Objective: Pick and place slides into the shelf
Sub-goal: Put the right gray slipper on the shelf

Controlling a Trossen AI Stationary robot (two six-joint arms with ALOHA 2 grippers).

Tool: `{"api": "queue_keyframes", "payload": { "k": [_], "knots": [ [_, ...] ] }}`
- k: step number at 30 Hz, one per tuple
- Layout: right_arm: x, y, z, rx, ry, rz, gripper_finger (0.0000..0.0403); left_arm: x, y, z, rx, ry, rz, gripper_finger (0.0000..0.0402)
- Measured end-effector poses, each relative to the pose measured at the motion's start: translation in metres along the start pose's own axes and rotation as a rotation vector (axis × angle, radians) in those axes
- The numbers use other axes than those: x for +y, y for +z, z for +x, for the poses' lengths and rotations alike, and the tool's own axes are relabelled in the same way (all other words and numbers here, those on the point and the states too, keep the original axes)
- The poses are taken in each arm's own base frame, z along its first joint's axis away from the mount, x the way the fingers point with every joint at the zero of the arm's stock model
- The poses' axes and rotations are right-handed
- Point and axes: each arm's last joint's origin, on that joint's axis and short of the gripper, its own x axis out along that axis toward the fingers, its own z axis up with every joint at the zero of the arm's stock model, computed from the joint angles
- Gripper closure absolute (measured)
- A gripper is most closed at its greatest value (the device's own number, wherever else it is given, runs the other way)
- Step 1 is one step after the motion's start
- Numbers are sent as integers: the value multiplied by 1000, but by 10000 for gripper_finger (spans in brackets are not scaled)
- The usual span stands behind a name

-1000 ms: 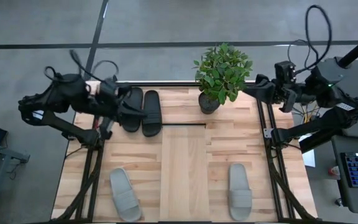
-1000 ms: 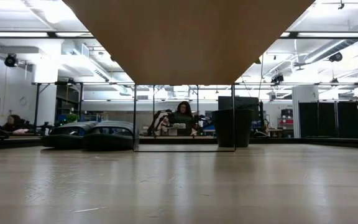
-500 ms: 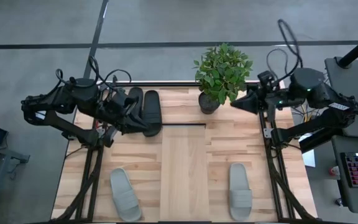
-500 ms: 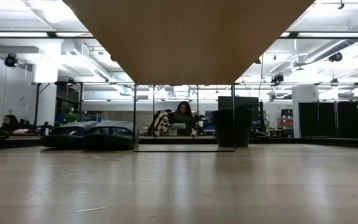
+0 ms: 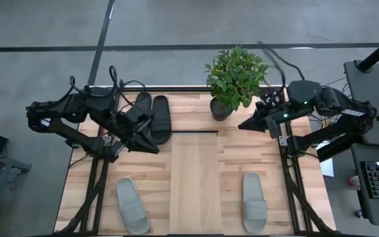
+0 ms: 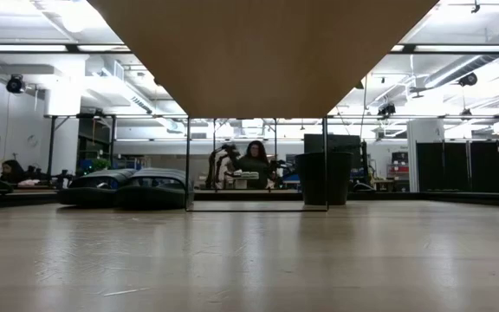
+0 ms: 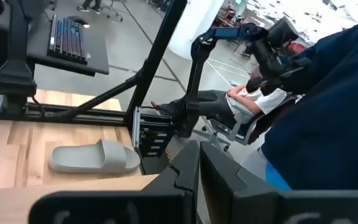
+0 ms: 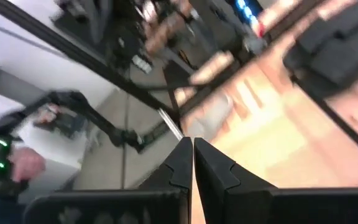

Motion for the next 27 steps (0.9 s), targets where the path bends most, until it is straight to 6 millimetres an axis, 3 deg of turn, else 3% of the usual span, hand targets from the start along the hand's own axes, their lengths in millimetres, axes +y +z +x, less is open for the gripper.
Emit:
{"api": "queue_keyframes", "payload": {
  "k": [13, 27],
  "knots": [
    [-4, -25, 19, 232, -114, 29, 394, 13, -8, 24, 71, 11, -28, 402],
    [-5, -43, 18, 368, -185, 47, 394, 18, -12, 34, 104, -4, -41, 402]
  ]
}}
